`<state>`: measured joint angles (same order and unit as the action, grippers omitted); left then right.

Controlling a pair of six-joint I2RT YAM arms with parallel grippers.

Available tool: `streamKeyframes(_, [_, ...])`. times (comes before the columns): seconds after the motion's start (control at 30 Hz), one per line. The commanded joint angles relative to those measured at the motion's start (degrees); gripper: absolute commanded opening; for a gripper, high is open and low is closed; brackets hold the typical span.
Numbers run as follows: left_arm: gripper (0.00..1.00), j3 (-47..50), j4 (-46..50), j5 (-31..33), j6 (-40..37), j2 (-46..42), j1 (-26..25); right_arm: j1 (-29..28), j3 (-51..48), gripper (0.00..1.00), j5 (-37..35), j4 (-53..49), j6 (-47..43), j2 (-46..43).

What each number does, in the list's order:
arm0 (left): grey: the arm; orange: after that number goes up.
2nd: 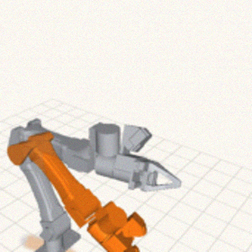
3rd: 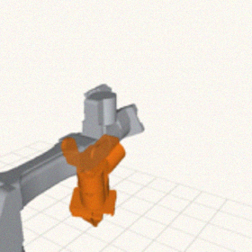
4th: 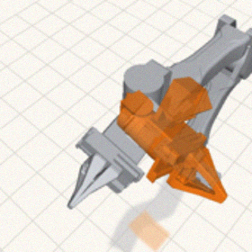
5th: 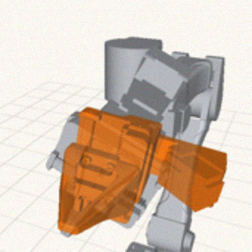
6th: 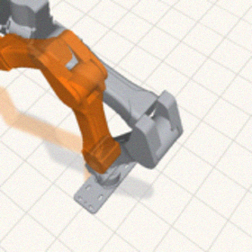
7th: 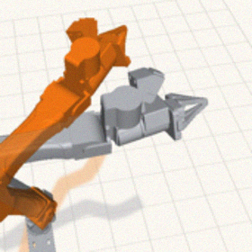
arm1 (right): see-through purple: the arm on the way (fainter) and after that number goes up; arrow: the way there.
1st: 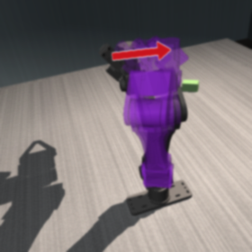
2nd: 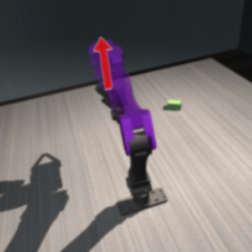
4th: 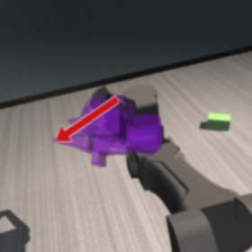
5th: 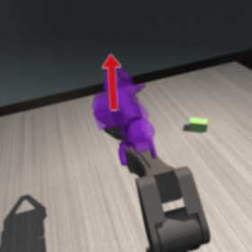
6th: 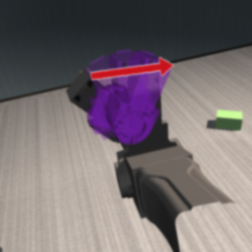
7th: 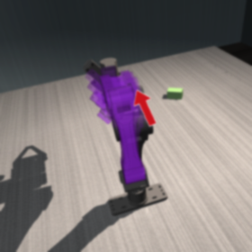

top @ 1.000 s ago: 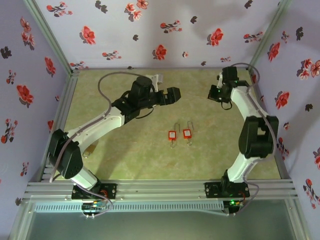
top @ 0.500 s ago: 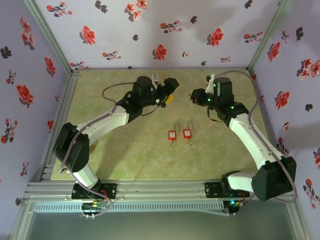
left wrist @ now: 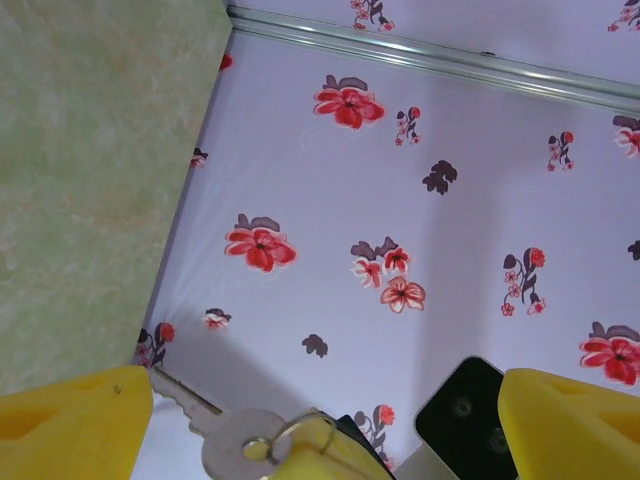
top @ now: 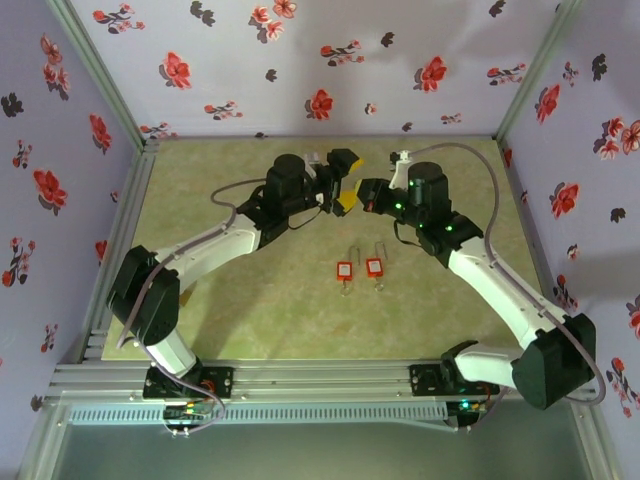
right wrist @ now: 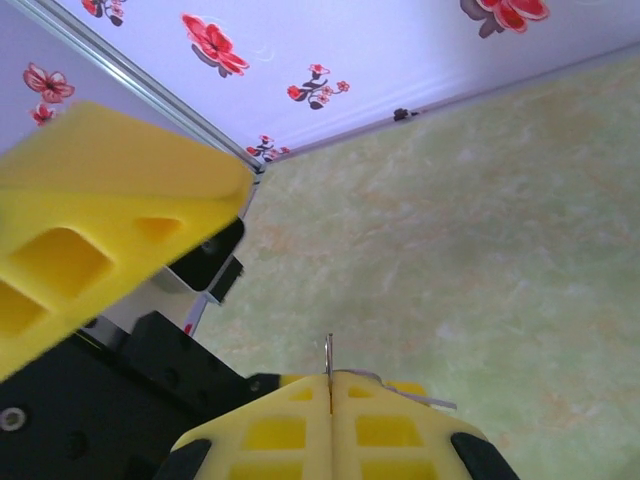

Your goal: Unlock with the key

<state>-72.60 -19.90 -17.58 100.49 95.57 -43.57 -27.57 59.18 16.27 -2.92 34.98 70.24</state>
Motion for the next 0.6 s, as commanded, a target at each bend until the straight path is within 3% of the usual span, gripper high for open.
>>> streamKeyframes(0.0, [0.90,1.8,-4.3,1.6,4.8,-0.7,-0.6,-0.8,-0.5,0.00,-1.0,4.5,-0.3,-0.2])
streamKeyframes(0.57, [0.90,2.0,-5.6,1.6,10.7,-1.4,-1.6,-1.3,-1.7,0.00,-2.4,6.7,-1.3,0.8])
